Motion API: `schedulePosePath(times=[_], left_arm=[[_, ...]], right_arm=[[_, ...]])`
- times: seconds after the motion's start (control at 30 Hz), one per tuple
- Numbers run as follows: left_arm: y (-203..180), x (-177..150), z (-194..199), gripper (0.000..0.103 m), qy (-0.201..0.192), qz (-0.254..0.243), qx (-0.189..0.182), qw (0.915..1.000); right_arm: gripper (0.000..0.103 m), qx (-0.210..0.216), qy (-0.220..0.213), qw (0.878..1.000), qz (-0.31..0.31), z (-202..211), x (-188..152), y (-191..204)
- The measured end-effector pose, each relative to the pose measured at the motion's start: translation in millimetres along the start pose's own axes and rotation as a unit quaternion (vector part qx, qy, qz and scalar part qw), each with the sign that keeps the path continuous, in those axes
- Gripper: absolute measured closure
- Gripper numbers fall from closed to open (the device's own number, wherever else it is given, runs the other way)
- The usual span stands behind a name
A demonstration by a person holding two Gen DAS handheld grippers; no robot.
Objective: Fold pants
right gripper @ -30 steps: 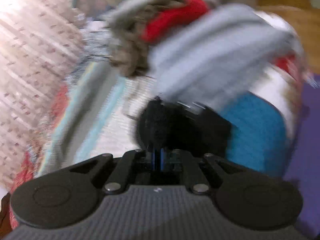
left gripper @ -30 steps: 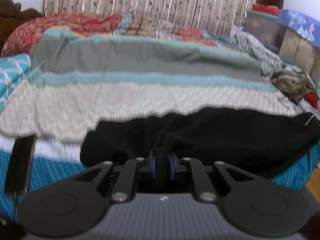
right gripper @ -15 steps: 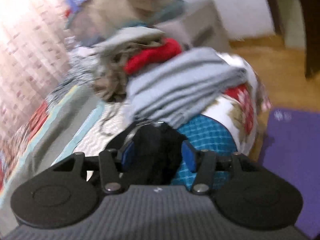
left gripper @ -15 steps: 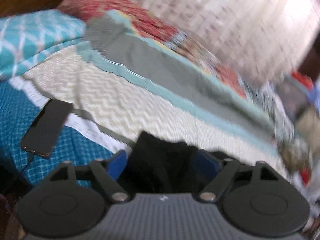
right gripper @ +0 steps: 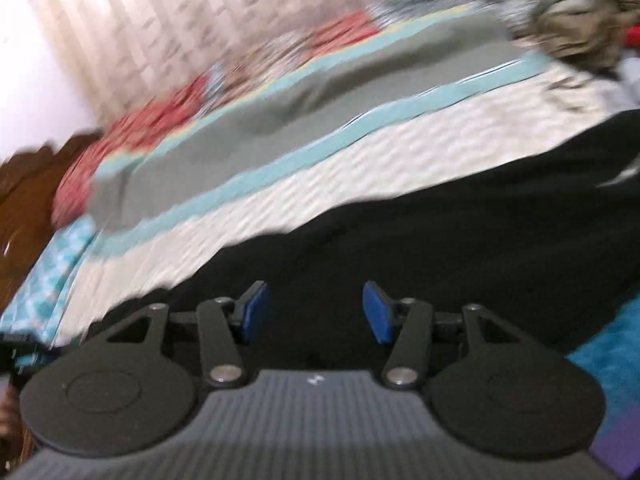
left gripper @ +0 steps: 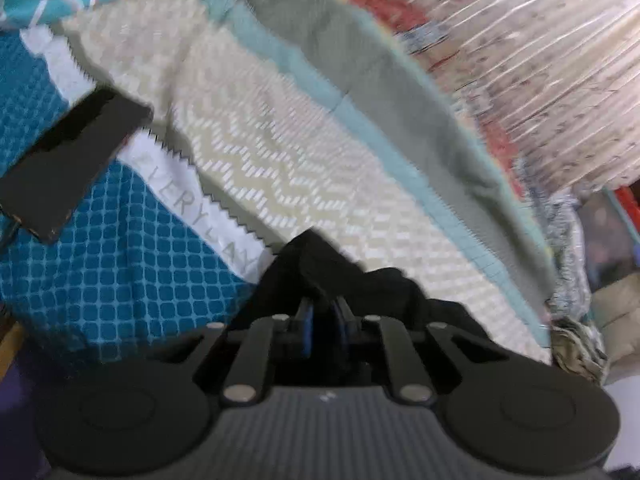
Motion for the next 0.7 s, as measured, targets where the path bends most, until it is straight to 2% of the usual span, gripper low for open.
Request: schedulePosePath(times=[0.1,0.2,0.27,0.33,0.37,0.4,0.43,0.53,0.63,0.7], left_arm=[[-7,-9,33,0.093,-0.023,-0.043,-0.004,0.9988],[17,-23,43,0.092,-0.019,-0.043,0.047,0.9978],[42,-35,34,0.086,0.001,-0.028,0.098,0.9948],[56,-43,28,0.077,0.013,-0.003,0.116,0.9932],[56,-42,30,0.075,0.011,0.01,0.111,0.9937],[53,-39,32,0.062,0.005,0.013,0.101,0.9948],[49,-33,35,0.045,-0.004,0.01,0.088,0.9961],[34,-7,43,0.021,-0.031,-0.032,0.067,0.9968],[19,17,24,0.009,-0.016,-0.102,0.033,0.9941],[16,22,1,0.008,0.01,-0.134,0.028,0.9906]], right_arm=[[0.048,0.024,0.022,0.999,0.032,-4,-8,20],[0.048,0.05,0.033,0.996,0.067,-9,-13,45],[0.048,0.065,0.04,0.993,0.089,-9,-18,62],[0.048,0.078,0.055,0.989,0.112,-15,-27,78],[0.048,0.08,0.06,0.987,0.124,-14,-32,83],[0.048,0.085,0.062,0.985,0.134,-14,-35,89],[0.048,0.092,0.062,0.984,0.137,-11,-37,90],[0.048,0.105,0.071,0.983,0.131,-8,-42,90],[0.048,0.106,0.092,0.982,0.125,-15,-49,93],[0.048,0.102,0.108,0.981,0.121,-19,-55,93]])
Point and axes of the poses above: each gripper's, at about its wrist camera, not at the fingertips, and z roughly against the way its jaws point, y to its left, x to its top, the point moved 9 cm from there along -z, roughly the way its jaws point, and after that the axes turned 14 degrees about -x, right-handed, at the moved point
